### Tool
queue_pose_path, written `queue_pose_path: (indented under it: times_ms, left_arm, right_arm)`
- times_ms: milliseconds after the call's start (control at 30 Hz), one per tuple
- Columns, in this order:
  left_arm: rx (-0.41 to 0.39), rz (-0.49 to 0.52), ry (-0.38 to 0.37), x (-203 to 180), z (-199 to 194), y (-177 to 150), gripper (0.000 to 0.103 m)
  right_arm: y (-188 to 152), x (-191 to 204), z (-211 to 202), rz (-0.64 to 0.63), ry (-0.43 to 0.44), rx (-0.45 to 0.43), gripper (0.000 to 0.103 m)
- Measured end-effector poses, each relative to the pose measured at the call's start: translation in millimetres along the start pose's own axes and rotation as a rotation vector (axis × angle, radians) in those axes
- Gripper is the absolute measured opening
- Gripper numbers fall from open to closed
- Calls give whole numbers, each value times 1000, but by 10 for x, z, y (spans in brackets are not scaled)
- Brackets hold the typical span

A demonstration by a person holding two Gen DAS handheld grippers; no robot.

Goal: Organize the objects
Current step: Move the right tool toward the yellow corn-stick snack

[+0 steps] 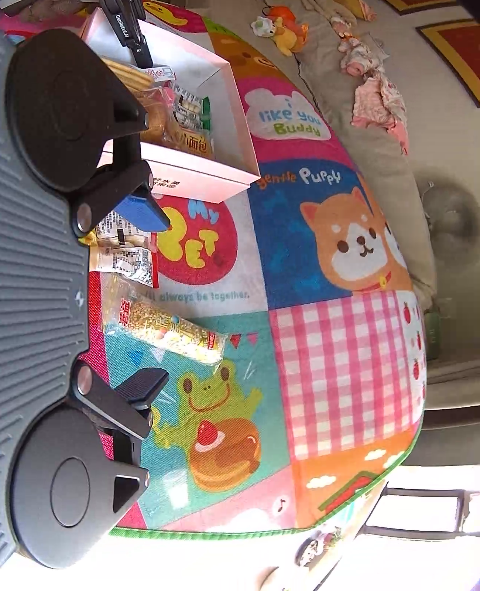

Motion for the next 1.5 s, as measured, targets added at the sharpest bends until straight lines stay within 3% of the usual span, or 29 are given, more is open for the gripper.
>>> queue_pose_path:
  times_ms: [67,167,233,500,600,733,900,1133,1233,1333,1500]
  left_arm:
    - [0,1,1,2,-1,-1,14]
    - [0,0,0,1,-1,0,14]
    - [0,0,0,2,0,0,14]
    - [0,0,0,1,-2,1,14]
    - [0,1,0,4,-5,-1,14]
    - [0,2,2,4,-6,-2,14]
    - [0,4,4,5,-12,-5,14]
    - [2,5,6,1,-15,-11,14]
    - [1,4,5,1,-15,-11,14]
    - [1,5,5,2,-16,-12,14]
    - [1,4,4,-2,-12,-9,14]
  right_arm:
    - [-40,22,78,1,14,18,79]
    - [-73,89,159,12,43,43,58]
    - [-65,134,197,21,63,55,52]
    - [-134,112,126,-26,70,59,52]
    - [-315,-126,14,-37,41,79,53]
    - [-566,-489,-109,49,33,124,55]
    - [-868,-676,-401,153,113,139,56]
    - [-1135,-406,-626,95,190,194,68]
    - [-1068,-260,-704,48,210,162,68]
    - [-814,-205,-664,28,161,79,69]
    - [-201,-199,-178,56,35,-3,69]
Point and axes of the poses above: each gripper's, at about its wrist camera, not at the fingertips, and z roughly the way its jaws point, x to its left, y to its top, the point moved 2 cm from there along z, roughly the way its jaws point, and after that the axes turned 6 degrees about z, right-handed, at the moved point
